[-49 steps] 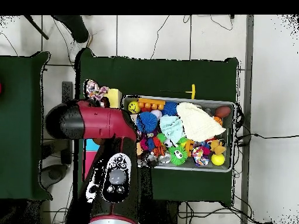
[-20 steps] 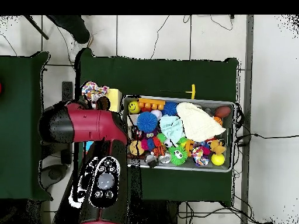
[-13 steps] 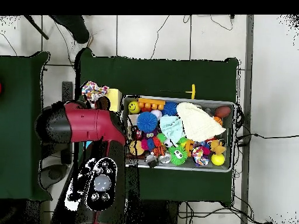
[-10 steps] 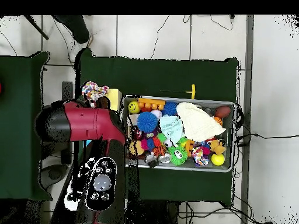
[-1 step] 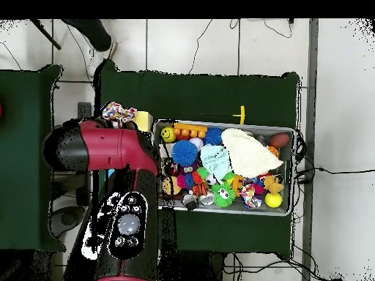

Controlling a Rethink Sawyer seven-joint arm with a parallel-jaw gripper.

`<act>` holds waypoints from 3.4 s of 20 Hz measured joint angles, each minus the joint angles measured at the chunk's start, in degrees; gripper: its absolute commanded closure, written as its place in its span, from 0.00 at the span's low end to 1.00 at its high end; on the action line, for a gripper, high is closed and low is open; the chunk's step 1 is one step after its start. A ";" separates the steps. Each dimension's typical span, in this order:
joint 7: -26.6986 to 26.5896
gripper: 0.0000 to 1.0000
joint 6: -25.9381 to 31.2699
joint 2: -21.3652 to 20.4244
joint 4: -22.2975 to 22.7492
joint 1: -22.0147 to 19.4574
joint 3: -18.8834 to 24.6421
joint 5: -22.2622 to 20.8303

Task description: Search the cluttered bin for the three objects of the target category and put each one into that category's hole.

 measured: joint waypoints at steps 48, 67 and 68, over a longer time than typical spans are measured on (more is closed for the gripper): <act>0.00 1.00 -0.43 4.39 -2.04 -3.19 0.20 -0.09; 0.00 1.00 -0.46 3.41 1.66 -6.49 0.42 -0.52; 0.00 1.00 -0.46 3.41 1.83 -6.49 0.45 -0.53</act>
